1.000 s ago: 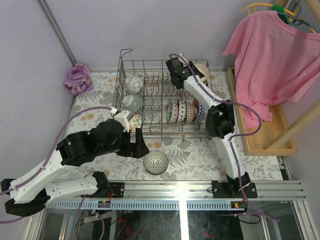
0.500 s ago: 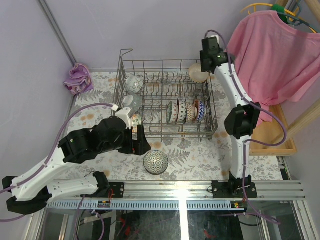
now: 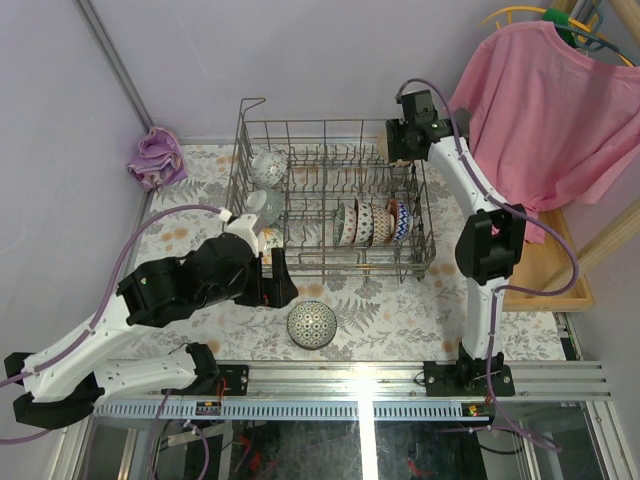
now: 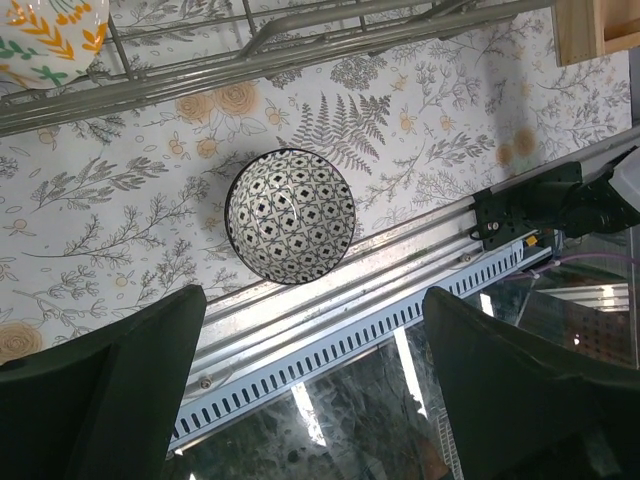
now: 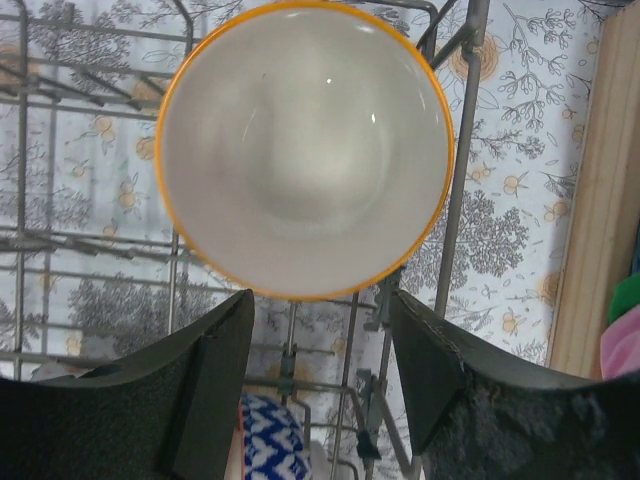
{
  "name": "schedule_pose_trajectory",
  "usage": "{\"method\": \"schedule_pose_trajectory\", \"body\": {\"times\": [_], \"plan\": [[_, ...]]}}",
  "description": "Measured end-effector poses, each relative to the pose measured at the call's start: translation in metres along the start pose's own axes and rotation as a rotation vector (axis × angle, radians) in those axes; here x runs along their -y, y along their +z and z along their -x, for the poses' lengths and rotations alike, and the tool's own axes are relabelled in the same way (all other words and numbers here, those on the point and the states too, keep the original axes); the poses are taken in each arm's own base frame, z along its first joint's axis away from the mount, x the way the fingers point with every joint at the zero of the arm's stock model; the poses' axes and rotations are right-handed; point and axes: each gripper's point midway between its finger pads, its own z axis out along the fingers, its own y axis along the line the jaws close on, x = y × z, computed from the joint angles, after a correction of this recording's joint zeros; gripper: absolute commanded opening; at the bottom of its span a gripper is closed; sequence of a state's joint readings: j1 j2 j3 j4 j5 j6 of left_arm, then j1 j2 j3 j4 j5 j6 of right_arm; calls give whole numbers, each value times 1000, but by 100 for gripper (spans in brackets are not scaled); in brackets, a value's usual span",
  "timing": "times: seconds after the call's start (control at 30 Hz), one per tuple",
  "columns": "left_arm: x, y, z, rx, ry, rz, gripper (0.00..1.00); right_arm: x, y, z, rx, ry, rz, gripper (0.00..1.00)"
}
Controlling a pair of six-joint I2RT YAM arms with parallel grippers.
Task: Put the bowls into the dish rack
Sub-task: Pick up the bowl from the dish rack.
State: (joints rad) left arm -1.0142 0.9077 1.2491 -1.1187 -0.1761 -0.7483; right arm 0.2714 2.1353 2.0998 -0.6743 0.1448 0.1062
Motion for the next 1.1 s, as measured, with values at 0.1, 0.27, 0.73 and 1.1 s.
{"method": "schedule_pose_trajectory", "body": {"times": [0.1,0.27,0.73,1.1], "plan": [[-1,1,1,2,-2,9,89,-7,-18,1,21,-14,15,62],[-2,6,0,-7,1,26,89,-30,-45,21,100,-44,64,59],[-2,7,0,-8,-9,34,89,-72,17,21,68,-71,69,55],[-2,6,3,2,-10,34,89,-66,14,36,108,-50,19,49]]}}
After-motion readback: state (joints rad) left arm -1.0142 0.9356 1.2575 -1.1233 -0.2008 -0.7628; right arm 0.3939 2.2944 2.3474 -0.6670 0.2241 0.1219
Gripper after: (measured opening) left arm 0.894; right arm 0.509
